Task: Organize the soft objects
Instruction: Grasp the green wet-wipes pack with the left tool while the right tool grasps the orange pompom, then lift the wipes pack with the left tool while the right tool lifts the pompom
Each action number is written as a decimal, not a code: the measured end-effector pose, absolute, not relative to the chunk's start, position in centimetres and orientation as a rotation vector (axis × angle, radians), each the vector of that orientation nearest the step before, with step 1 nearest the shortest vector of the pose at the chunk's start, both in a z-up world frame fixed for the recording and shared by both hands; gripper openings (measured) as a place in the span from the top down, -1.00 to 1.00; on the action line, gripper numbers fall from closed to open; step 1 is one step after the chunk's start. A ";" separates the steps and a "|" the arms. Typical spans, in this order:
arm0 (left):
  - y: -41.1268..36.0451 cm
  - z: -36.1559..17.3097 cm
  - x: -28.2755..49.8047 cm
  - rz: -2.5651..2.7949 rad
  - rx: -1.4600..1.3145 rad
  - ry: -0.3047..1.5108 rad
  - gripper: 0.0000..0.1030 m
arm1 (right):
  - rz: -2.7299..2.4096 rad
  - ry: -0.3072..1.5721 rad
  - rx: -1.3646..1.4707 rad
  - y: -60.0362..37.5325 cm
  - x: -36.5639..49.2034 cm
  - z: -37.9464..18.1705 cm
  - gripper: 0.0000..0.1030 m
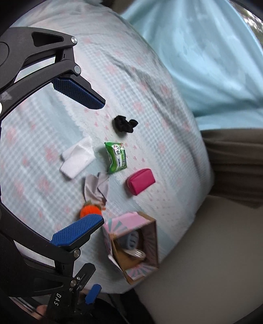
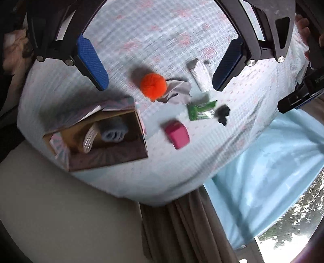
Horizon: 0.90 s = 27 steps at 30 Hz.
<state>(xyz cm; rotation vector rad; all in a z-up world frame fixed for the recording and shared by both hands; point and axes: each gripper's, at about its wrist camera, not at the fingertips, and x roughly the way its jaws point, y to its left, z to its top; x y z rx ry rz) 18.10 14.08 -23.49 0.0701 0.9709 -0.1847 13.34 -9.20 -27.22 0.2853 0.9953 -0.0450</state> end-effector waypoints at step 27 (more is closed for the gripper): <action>9.0 -48.9 35.9 -0.651 0.630 1.321 -0.55 | -0.163 1.199 0.467 -8.9 21.5 -46.7 -0.52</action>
